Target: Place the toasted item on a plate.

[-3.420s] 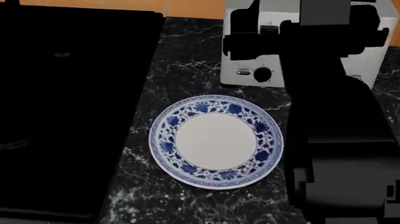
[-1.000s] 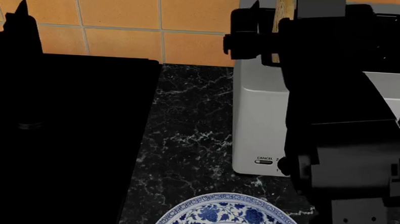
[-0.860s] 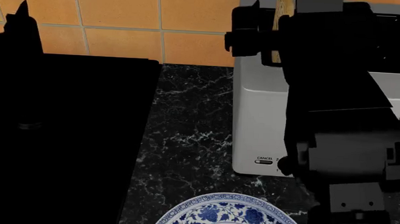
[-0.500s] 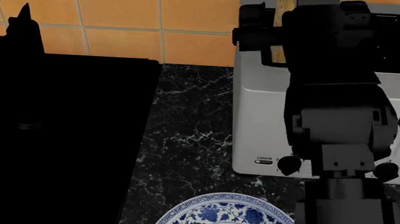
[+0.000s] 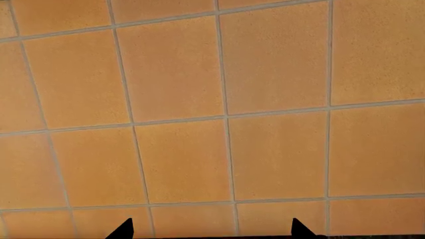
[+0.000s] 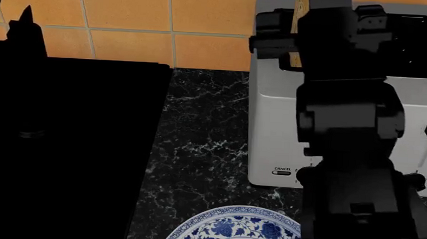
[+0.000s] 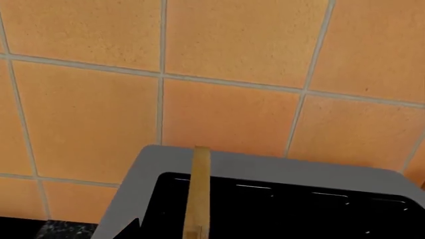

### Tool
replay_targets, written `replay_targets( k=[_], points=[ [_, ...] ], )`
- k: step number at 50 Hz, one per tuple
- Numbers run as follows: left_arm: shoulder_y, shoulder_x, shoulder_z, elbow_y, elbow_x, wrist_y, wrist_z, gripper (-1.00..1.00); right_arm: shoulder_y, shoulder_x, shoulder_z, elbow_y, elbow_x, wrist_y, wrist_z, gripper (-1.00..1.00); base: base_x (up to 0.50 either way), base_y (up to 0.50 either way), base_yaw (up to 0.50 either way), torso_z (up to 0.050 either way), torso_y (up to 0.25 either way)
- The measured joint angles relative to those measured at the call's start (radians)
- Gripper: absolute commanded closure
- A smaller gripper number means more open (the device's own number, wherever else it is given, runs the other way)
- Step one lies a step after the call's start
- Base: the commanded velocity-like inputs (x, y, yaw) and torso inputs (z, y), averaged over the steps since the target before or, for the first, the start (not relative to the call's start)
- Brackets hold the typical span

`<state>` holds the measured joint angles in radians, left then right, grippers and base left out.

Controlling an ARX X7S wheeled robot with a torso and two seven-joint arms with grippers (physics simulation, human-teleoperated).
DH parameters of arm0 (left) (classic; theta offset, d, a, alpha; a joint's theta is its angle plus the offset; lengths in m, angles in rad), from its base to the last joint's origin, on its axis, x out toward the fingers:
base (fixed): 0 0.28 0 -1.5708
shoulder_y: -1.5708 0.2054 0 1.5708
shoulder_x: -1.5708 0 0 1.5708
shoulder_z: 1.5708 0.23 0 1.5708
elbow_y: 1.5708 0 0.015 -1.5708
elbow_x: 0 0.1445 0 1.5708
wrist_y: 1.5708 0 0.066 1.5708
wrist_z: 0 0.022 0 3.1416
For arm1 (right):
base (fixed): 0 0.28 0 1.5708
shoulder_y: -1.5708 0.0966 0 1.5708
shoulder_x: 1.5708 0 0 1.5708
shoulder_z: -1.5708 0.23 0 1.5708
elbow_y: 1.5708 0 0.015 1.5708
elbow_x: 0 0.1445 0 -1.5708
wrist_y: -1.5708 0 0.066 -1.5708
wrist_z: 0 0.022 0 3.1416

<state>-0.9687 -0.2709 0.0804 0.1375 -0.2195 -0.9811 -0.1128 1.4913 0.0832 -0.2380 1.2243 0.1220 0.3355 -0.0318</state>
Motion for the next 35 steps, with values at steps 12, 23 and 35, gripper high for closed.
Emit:
replay_targets(
  k=[12, 23, 35],
  points=[
    [0.007, -0.002, 0.001, -0.004, -0.004, 0.008, -0.002, -1.0, 0.011, -0.014, 0.022, 0.043, -0.039, -0.033, 0.0, 1.0, 0.0, 0.0, 0.0, 0.0, 0.0],
    [0.012, -0.005, -0.001, -0.008, -0.008, 0.014, -0.003, -1.0, 0.007, -0.02, 0.038, 0.057, -0.063, -0.069, -0.018, 1.0, 0.0, 0.0, 0.0, 0.0, 0.0],
    [0.014, -0.007, -0.005, -0.01, -0.014, 0.017, -0.005, -1.0, -0.012, -0.007, 0.045, -0.048, -0.069, 0.0, -0.034, 1.0, 0.0, 0.0, 0.0, 0.0, 0.0]
  ],
)
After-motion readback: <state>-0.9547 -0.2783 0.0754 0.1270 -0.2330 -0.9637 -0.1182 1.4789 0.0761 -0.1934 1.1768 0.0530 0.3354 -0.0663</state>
